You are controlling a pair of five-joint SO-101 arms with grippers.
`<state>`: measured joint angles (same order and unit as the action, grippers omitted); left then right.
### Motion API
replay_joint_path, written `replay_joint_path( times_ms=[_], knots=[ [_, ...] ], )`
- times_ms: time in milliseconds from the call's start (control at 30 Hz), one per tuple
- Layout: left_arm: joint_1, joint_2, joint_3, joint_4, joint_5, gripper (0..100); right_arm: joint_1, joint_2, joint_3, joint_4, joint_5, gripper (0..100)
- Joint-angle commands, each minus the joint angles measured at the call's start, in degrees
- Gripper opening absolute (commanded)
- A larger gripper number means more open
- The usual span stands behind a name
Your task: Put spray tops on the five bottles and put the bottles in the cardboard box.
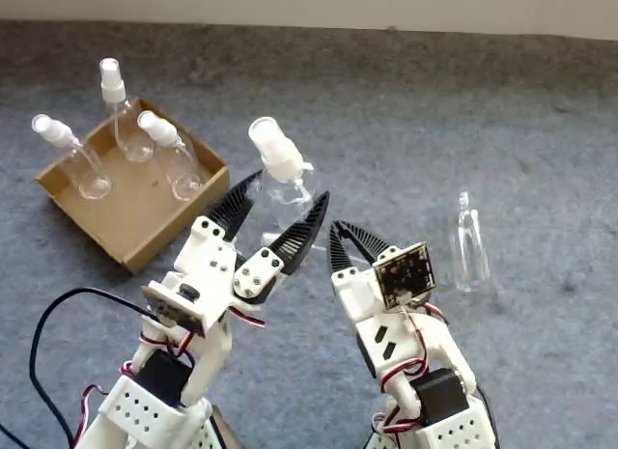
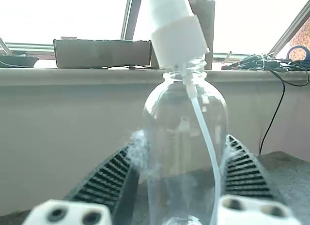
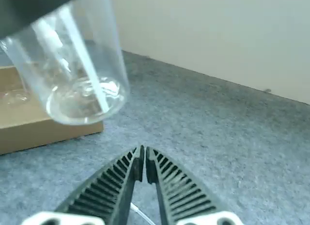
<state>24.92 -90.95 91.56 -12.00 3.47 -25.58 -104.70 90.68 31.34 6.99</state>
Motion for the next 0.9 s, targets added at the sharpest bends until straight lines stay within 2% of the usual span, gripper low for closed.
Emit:
replay_joint_path(
  times_ms=[0,133,267,367,567,867],
  knots=[
    [-0.5,-0.2,-6.0,-1.1,0.3,13,-2.8,-0.7,-0.5,-2.3,0.3,0.4],
    [-0.5,1.0,-9.0,0.0,0.3,13,-3.2,-0.7,1.2,-2.4,0.2,0.4],
    [-0.4,9.2,-17.5,7.4,0.4,13,-3.2,-0.7,3.6,-2.4,0.2,0.5],
    [-0.2,15.5,-20.9,8.1,0.5,13,-3.3,-0.7,3.8,-2.4,0.2,0.5],
    [3.4,26.2,-20.3,-2.4,0.3,13,-3.3,-0.7,3.6,-2.5,0.2,0.5],
    [3.2,48.5,-20.5,-21.7,0.5,13,-3.3,-0.7,3.3,-2.5,0.2,0.5]
  ],
)
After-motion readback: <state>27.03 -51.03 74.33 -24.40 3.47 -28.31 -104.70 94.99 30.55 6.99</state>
